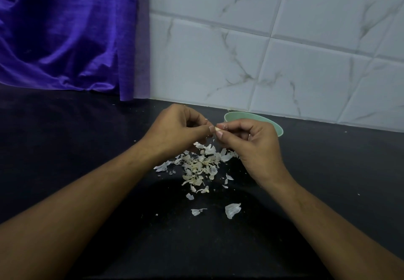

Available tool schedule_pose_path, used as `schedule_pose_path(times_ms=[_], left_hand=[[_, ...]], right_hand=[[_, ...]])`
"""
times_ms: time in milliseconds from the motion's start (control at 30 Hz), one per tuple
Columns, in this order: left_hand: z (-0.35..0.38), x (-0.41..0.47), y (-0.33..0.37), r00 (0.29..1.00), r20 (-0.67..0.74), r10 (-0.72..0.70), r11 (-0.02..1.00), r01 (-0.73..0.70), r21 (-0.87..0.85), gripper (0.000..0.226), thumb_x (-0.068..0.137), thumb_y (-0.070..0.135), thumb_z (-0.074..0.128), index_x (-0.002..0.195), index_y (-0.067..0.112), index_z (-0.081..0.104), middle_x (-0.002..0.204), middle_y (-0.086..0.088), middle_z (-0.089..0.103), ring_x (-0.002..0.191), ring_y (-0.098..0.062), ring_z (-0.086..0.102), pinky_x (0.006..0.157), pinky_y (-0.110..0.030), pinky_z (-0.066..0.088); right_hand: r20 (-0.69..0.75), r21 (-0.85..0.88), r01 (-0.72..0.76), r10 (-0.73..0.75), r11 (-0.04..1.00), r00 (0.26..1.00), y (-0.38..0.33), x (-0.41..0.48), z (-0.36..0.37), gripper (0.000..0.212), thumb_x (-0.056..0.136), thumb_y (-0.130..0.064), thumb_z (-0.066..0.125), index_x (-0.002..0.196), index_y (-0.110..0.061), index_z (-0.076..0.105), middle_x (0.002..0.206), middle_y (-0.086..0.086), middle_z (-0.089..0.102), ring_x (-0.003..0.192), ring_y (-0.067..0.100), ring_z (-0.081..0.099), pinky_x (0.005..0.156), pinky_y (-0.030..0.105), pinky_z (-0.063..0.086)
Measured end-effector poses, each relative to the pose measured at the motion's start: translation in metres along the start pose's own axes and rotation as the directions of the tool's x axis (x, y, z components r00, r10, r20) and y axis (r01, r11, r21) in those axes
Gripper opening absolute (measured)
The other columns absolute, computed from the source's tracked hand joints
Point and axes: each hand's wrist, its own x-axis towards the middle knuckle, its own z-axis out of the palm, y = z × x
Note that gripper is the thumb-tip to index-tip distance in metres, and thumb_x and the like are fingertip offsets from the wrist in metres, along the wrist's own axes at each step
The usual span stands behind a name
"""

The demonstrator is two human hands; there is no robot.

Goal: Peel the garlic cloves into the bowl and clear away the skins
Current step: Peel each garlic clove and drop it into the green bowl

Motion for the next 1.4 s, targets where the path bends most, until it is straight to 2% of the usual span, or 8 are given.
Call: schedule_pose_path(times_ms=[133, 300, 467, 767, 933, 1067, 1267, 1400], left_hand=[[0.004, 0.000, -0.001, 1.000, 0.012, -0.021, 1.000, 0.021, -0.006, 0.011, 0.095, 0.022, 0.075, 0.089, 0.015, 0.080, 0.079, -0.001, 0.079, 0.077, -0.012, 0.077, 0.066, -0.034, 0.063], [0.006, -0.001, -0.003, 0.995, 0.056, -0.077, 0.987, 0.084, -0.138, 0.013, 0.094, 0.015, 0.073, 0.086, 0.008, 0.080, 0.083, -0.009, 0.079, 0.083, -0.024, 0.077, 0.074, -0.042, 0.064], [0.017, -0.002, -0.005, 0.990, 0.009, -0.141, 0.942, 0.137, -0.308, 0.013, 0.090, 0.005, 0.074, 0.079, 0.002, 0.079, 0.078, -0.016, 0.076, 0.072, -0.020, 0.072, 0.063, -0.033, 0.059], [0.020, -0.003, -0.001, 0.989, -0.038, -0.142, 0.904, 0.114, -0.412, 0.012, 0.093, 0.009, 0.073, 0.089, -0.002, 0.076, 0.082, -0.014, 0.077, 0.076, -0.017, 0.071, 0.061, -0.030, 0.061], [0.016, -0.003, 0.001, 0.995, -0.066, -0.080, 0.945, 0.055, -0.321, 0.012, 0.093, 0.010, 0.074, 0.083, 0.003, 0.076, 0.086, -0.017, 0.077, 0.078, -0.021, 0.073, 0.070, -0.043, 0.062], [0.015, -0.002, -0.003, 0.994, -0.107, -0.025, 0.988, 0.008, -0.152, 0.019, 0.091, 0.014, 0.073, 0.073, 0.016, 0.076, 0.076, -0.009, 0.077, 0.080, -0.031, 0.077, 0.073, -0.055, 0.065], [0.013, -0.004, 0.001, 0.992, -0.122, 0.031, 0.999, -0.033, -0.016, 0.013, 0.091, 0.021, 0.072, 0.079, 0.019, 0.077, 0.072, -0.004, 0.076, 0.077, -0.030, 0.076, 0.072, -0.054, 0.064], [0.012, -0.003, 0.003, 0.995, -0.096, 0.000, 1.000, 0.001, 0.012, 0.014, 0.091, 0.023, 0.071, 0.080, 0.016, 0.076, 0.072, -0.003, 0.076, 0.074, -0.028, 0.076, 0.073, -0.052, 0.064]], right_hand=[[-0.020, -0.121, 0.063, -0.065, 0.991, 0.998, 0.002, -0.001, -0.001, 0.013, 0.087, -0.007, 0.082, 0.094, -0.017, 0.081, 0.087, 0.004, 0.079, 0.080, 0.026, 0.077, 0.076, 0.053, 0.064], [-0.031, -0.221, 0.149, -0.159, 0.964, 0.987, 0.004, -0.001, 0.000, 0.015, 0.085, -0.004, 0.083, 0.095, -0.015, 0.082, 0.089, 0.000, 0.077, 0.079, 0.016, 0.076, 0.075, 0.046, 0.064], [-0.034, -0.247, 0.193, -0.208, 0.950, 0.978, 0.004, -0.002, -0.001, 0.012, 0.086, -0.006, 0.082, 0.096, -0.013, 0.082, 0.088, 0.001, 0.077, 0.079, 0.017, 0.075, 0.074, 0.044, 0.064], [-0.081, 0.020, 0.072, -0.070, 0.997, 0.994, 0.001, -0.001, 0.004, 0.014, 0.088, -0.002, 0.079, 0.098, -0.012, 0.078, 0.089, 0.005, 0.080, 0.086, 0.024, 0.078, 0.085, 0.050, 0.063], [-0.050, 0.081, 0.032, -0.028, 0.996, 0.998, -0.002, 0.000, 0.004, 0.011, 0.088, -0.002, 0.078, 0.097, -0.006, 0.074, 0.088, 0.013, 0.078, 0.082, 0.030, 0.078, 0.076, 0.041, 0.064], [-0.013, 0.009, 0.029, -0.029, 1.000, 1.000, 0.001, -0.001, 0.005, 0.020, 0.090, -0.002, 0.077, 0.107, -0.010, 0.072, 0.081, 0.012, 0.075, 0.079, 0.028, 0.078, 0.077, 0.051, 0.064], [0.030, 0.055, 0.009, -0.010, 0.998, 1.000, -0.001, -0.001, 0.005, 0.017, 0.093, 0.001, 0.072, 0.108, -0.006, 0.075, 0.089, 0.008, 0.079, 0.083, 0.026, 0.078, 0.077, 0.035, 0.063], [0.002, 0.140, -0.018, 0.018, 0.990, 1.000, -0.005, -0.001, 0.006, 0.016, 0.094, 0.001, 0.070, 0.108, -0.005, 0.073, 0.092, 0.013, 0.079, 0.085, 0.028, 0.078, 0.078, 0.036, 0.062]])
